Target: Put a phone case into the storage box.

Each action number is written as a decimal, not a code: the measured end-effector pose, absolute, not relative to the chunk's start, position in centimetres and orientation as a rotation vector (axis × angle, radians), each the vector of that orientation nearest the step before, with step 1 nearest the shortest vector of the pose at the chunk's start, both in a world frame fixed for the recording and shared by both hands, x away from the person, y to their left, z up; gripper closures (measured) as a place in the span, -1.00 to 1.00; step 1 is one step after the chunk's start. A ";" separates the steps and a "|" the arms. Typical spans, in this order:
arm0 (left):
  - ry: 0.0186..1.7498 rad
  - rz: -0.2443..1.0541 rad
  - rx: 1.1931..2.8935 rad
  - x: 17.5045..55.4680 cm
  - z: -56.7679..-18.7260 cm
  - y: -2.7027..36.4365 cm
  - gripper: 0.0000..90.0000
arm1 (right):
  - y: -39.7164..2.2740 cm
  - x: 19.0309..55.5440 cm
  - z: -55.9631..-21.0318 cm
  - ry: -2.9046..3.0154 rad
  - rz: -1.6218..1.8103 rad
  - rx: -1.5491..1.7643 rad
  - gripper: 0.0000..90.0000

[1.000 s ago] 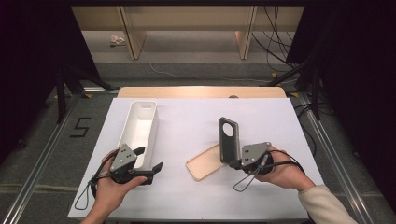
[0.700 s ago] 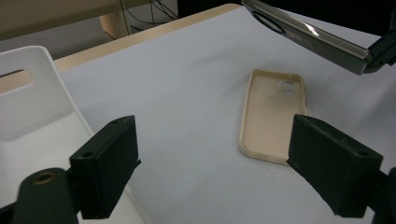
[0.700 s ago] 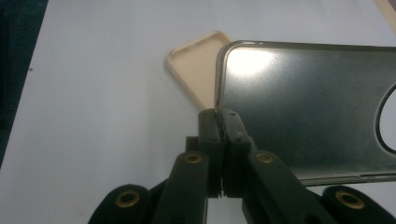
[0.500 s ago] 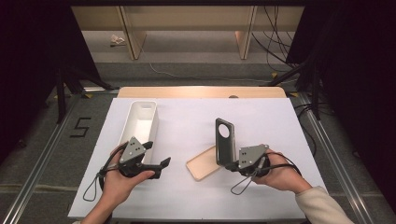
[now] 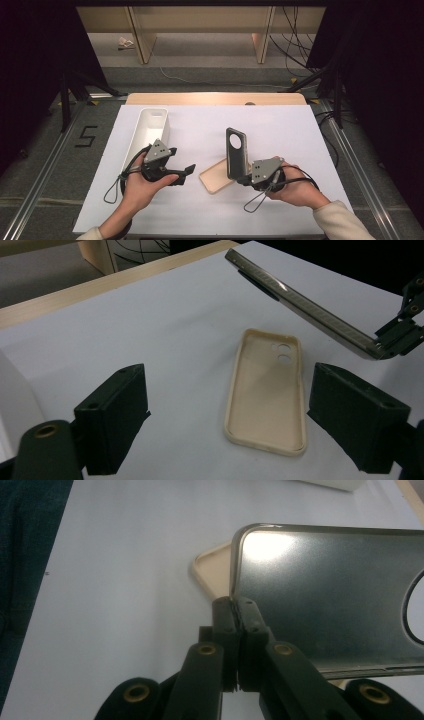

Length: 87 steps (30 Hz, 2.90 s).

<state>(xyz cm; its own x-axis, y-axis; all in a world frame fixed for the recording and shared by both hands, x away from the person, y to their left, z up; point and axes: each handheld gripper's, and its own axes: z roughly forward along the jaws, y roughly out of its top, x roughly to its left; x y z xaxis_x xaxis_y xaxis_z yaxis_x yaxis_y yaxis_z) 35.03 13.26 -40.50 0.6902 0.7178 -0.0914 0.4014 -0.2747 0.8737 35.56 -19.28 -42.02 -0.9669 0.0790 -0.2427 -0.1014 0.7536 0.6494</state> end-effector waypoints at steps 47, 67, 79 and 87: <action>0.875 0.211 1.893 39.6 -38.7 7.2 -0.54 | -17.5 34.5 -41.8 2.670 1.051 -0.092 0.99; 0.950 0.146 1.964 43.1 -38.3 5.0 -0.32 | -17.2 34.4 -41.7 2.670 1.050 -0.109 0.99; 1.022 0.128 1.944 44.0 -38.6 5.3 -0.16 | -17.1 34.3 -41.7 2.675 1.043 -0.115 0.99; 1.066 0.086 1.936 44.2 -38.7 5.3 0.05 | -17.1 34.3 -41.8 2.675 1.039 -0.125 0.99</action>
